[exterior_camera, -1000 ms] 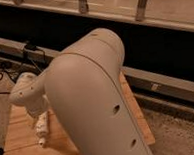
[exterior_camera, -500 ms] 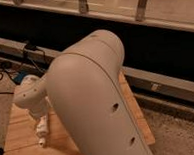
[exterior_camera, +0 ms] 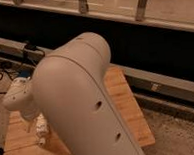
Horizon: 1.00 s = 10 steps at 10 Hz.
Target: Place the bottle in the ceramic bowl
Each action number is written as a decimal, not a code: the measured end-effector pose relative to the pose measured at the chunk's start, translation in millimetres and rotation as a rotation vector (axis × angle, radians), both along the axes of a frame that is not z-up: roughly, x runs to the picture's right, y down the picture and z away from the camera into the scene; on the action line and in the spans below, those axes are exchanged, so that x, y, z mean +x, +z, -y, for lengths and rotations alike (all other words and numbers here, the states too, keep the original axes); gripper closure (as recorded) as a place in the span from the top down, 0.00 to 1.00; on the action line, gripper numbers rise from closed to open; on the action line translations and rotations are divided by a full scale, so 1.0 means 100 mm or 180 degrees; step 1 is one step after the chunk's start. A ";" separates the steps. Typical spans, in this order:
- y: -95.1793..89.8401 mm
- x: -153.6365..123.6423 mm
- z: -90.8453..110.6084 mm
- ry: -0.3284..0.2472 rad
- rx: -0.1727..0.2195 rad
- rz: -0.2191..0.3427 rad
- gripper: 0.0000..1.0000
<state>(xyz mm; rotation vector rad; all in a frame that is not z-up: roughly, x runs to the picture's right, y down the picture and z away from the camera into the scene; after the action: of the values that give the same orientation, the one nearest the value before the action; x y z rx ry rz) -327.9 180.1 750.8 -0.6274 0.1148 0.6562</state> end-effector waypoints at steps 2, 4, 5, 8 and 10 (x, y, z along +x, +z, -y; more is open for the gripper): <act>0.06 -0.21 -0.04 -0.0090 -0.0008 0.0031 0.80; 0.10 -0.16 -0.06 -0.0085 -0.0021 -0.0030 0.80; 0.12 -0.09 -0.06 -0.0051 -0.0015 -0.0089 0.80; 0.16 0.03 -0.06 -0.0015 0.0000 -0.0186 0.80; 0.33 0.05 -0.14 -0.0005 -0.0057 -0.0200 0.80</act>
<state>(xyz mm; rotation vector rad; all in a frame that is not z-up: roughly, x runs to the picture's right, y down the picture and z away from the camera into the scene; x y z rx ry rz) -322.8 194.6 783.4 -0.6239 0.1797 0.6740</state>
